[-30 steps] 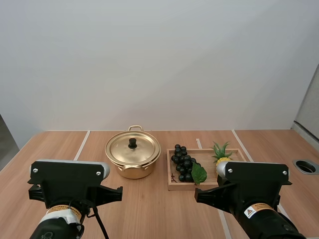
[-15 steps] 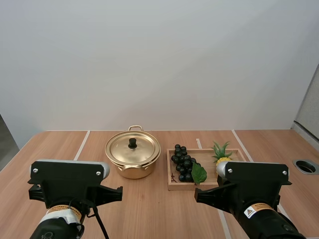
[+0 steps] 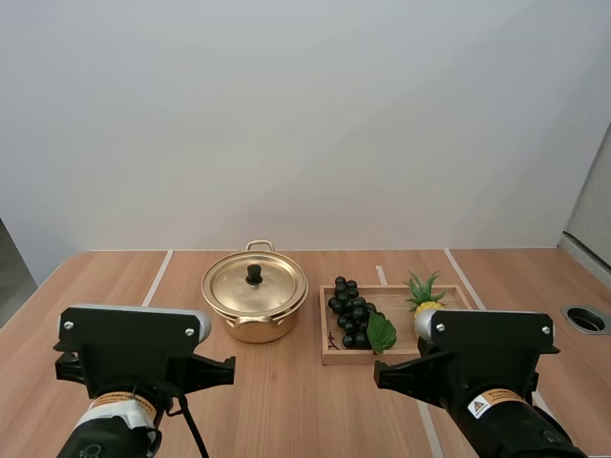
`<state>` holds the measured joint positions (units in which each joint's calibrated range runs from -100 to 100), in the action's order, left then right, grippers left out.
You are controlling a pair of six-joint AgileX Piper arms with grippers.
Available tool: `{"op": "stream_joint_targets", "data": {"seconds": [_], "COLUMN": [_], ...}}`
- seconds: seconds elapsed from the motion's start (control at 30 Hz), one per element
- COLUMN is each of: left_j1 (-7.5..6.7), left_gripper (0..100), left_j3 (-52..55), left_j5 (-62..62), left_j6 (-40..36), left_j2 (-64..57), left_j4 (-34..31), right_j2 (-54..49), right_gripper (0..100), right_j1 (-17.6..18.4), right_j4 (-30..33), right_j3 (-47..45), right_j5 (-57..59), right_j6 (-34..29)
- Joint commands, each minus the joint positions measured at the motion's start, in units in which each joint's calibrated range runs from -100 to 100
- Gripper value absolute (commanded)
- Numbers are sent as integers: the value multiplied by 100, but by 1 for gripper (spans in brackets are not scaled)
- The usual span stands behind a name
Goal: Open the pot, put the pineapple inside, and close it
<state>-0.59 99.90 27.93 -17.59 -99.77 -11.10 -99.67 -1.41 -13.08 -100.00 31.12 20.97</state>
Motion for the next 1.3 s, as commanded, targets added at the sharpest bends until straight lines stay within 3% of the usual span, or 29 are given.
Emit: {"op": "stream_joint_targets", "data": {"seconds": [0.0, 0.17, 0.33, 0.4, 0.5, 0.6, 0.7, 0.8, 1.0, 1.27], "left_j1": [-18, -57, -82, -82, -82, -82, -82, -82, -31, 31], "left_gripper": [0, 0, 0, 0, 0, 0, 0, 0, 0, 0], "left_j3": [10, 10, -271, -565, -1150, -1947, -2928, -3717, -5419, -7808], "left_j5": [-882, -2724, -5305, -5876, -6091, -5303, -4473, -4400, -3932, -570], "left_j6": [193, 656, 656, 656, 656, 656, 656, 656, 656, 582], "left_j2": [-23, -23, -23, -23, -23, -23, 156, 517, 1592, 3205], "left_j4": [-70, -417, -391, -351, 14, 583, 709, 709, 709, 709], "right_j2": [-33, -33, -33, -33, -33, -33, -33, 54, 967, 2630], "right_gripper": [0, 0, 0, 5, 9, 9, 9, 8, 8, 0], "right_j1": [-22, -22, -22, -22, -22, -22, -22, -22, -70, -408], "right_j4": [367, 1230, 1252, 1252, 1252, 825, 305, -355, -416, -416], "right_j3": [0, 0, 0, 0, 117, 669, 1234, 2545, 4486, 6982], "right_j5": [-1311, -4010, -7289, -8531, -9089, -8465, -7610, -5774, -4095, -654], "right_j6": [-5, 15, 57, 57, 57, 194, 454, 1059, 1191, 1148]}}
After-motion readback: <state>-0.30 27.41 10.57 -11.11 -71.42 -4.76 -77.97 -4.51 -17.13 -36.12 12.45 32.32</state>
